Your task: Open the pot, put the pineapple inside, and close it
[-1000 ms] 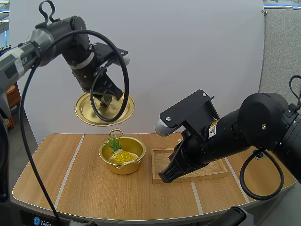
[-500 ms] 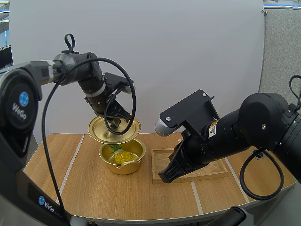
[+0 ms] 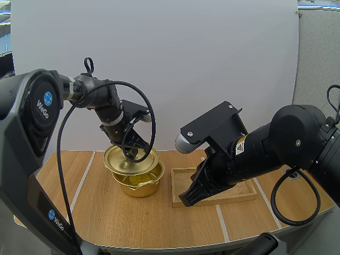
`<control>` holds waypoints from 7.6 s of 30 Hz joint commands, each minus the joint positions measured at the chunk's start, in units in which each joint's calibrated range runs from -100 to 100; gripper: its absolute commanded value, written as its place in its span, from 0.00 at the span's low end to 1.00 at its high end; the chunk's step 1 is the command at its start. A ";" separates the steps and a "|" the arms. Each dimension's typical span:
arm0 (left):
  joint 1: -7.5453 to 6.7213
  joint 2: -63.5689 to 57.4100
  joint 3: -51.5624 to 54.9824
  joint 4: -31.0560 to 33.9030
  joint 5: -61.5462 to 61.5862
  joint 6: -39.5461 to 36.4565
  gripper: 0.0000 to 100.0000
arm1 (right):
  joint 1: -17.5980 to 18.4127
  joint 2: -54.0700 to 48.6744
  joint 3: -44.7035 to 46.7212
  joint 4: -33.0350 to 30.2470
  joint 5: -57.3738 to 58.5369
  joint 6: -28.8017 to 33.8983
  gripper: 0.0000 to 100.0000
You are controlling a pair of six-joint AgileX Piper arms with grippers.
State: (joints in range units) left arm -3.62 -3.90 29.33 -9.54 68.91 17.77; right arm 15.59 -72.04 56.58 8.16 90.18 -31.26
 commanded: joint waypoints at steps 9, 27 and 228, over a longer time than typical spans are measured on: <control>0.12 0.22 0.05 -5.80 -2.61 3.20 0.00 | -0.18 -0.03 -0.06 -0.29 -1.09 -0.39 0.00; 0.12 5.49 0.61 -6.09 -4.08 3.21 0.00 | -0.18 -0.03 -0.06 -0.29 -1.09 -0.39 0.00; 3.65 -96.10 70.67 8.94 -39.81 -32.90 0.00 | -13.96 -27.96 43.42 2.27 -58.53 4.05 0.00</control>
State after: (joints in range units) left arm -0.19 -99.74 99.87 -0.76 30.68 -14.59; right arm 1.85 -99.66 99.77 10.24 31.54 -27.14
